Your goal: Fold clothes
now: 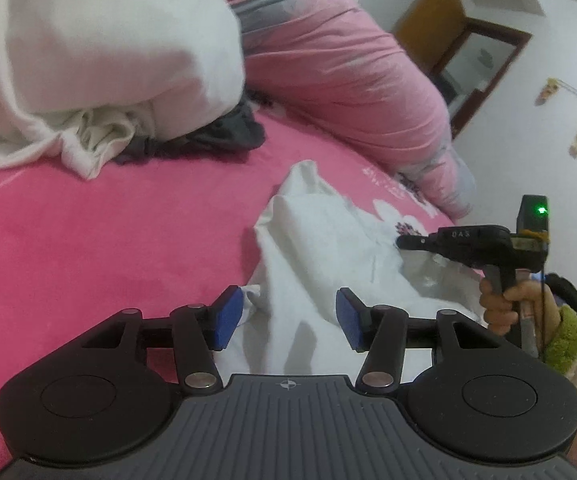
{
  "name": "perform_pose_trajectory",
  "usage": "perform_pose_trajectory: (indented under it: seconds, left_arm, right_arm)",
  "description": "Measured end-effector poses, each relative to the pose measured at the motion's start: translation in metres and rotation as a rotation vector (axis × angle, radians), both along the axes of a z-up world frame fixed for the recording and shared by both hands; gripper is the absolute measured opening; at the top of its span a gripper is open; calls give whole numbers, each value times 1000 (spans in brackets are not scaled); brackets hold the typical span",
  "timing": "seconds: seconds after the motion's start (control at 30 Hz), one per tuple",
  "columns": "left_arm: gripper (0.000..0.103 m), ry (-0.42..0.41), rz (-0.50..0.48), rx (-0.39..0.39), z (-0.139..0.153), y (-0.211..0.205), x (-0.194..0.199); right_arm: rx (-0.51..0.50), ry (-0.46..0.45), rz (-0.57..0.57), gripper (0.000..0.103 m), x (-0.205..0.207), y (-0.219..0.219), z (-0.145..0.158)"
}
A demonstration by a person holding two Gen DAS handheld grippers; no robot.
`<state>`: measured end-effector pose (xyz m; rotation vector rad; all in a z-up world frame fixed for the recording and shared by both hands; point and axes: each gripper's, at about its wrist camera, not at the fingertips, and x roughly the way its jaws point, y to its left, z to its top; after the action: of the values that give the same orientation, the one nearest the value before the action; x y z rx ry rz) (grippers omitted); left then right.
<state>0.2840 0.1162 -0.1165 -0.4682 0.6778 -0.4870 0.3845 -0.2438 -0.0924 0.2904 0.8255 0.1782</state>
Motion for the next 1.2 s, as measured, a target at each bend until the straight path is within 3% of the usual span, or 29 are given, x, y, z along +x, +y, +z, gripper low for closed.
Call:
perform_pose_trajectory:
  seconds: [0.17, 0.2, 0.27, 0.3, 0.37, 0.5, 0.6, 0.73, 0.83, 0.93, 1.1, 1.2]
  left_arm:
    - [52, 30, 41, -64, -3, 13, 2]
    - [52, 36, 50, -80, -4, 16, 3]
    - [52, 50, 63, -96, -5, 18, 5]
    - [52, 56, 70, -99, -5, 19, 6]
    - [52, 60, 80, -100, -5, 20, 7]
    - [52, 67, 95, -93, -6, 20, 7]
    - [52, 59, 92, -70, -5, 17, 7]
    - [52, 32, 76, -11, -3, 10, 6]
    - [52, 22, 58, 25, -3, 4, 6]
    - [52, 11, 48, 50, -2, 0, 4]
    - [52, 24, 54, 32, -3, 3, 5]
    - [52, 33, 59, 17, -3, 6, 5]
  right_arm:
    - [29, -176, 57, 17, -30, 4, 29]
    - [-9, -224, 133, 20, -40, 18, 35]
    - [-139, -322, 342, 43, -70, 58, 44]
    - [-188, -345, 448, 47, -84, 77, 42]
    - [-282, -383, 661, 49, -110, 115, 36]
    - [-463, -305, 923, 48, -124, 175, 1]
    - [-525, -296, 879, 42, -91, 187, -8]
    - [-474, -325, 644, 43, -17, 170, 8]
    - [-292, -240, 472, 51, 33, 135, 20]
    - [-122, -178, 285, 51, 54, 88, 31]
    - [58, -223, 24, 53, 1, -21, 63]
    - [33, -302, -99, 65, -67, -85, 85]
